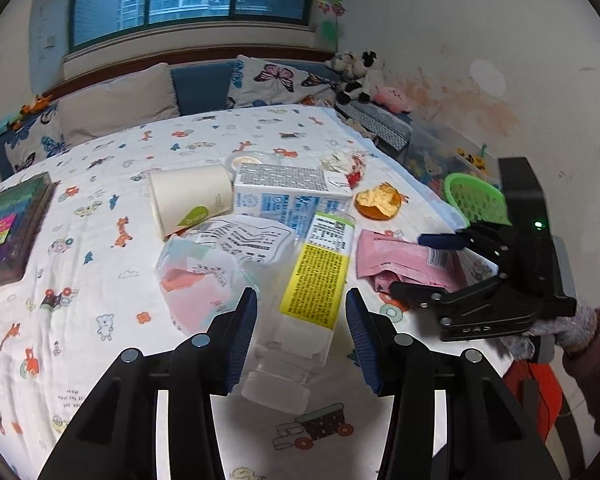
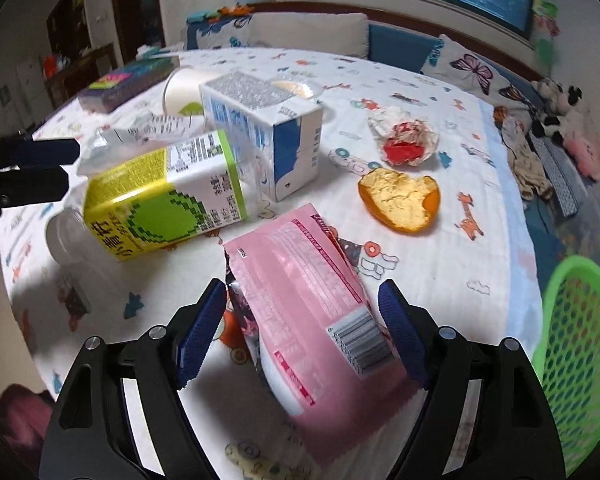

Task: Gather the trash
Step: 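Grasp the yellow-labelled tube with left tool while right tool grasps the pink packet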

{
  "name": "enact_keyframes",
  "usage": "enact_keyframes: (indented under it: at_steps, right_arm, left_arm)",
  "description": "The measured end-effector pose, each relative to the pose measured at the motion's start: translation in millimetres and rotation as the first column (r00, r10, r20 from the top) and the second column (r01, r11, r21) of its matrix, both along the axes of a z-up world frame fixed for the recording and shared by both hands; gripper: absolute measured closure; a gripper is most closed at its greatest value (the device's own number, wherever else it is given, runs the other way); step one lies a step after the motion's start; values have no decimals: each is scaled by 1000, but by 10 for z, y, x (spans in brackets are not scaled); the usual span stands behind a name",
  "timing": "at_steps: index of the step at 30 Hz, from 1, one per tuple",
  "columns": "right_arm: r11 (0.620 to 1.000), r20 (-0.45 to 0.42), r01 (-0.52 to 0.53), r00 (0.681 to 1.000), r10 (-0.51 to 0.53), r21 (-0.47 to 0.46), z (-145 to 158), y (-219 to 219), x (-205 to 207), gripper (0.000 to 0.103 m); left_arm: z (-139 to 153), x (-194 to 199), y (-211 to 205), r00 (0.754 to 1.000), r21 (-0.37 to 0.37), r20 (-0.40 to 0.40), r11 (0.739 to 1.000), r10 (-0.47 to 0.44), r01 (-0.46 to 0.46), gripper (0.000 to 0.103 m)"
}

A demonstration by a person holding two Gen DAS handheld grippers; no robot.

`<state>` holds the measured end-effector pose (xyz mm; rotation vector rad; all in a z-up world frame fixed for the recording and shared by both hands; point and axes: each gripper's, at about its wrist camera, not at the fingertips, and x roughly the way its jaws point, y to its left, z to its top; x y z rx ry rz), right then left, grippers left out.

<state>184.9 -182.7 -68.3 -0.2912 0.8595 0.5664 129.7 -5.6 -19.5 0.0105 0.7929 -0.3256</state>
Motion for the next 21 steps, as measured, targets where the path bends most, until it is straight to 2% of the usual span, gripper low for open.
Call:
enact_keyframes:
  at_steps: [4,10,16,18,21]
  right_arm:
    - [1000,-20,7,1000,-7,-8,-91,-22,30,25]
    - [999,-15,34,999,-34,0,-85,-135,-36,33]
    - [996,-18,73,997,-72,43,-46,-267,-96,42]
    - [995,-18,86,996,-85,53,-38,-309,-107,42]
    - [992,-21,105,994,-104,66,-38,-351,-136,43]
  left_arm:
    - [-29,57,-84,999,14,-17,999,-36,36,58]
    - [-36,129,-180,998,23,-20,998,-64,64,58]
    - [33,151,-172,998,-3,-5,998,-68,68,58]
    - [34,168,-207,996,-14,-11,996,-89,89,58]
    - [0,251,-284,995,9,-17,995,-101,101,58]
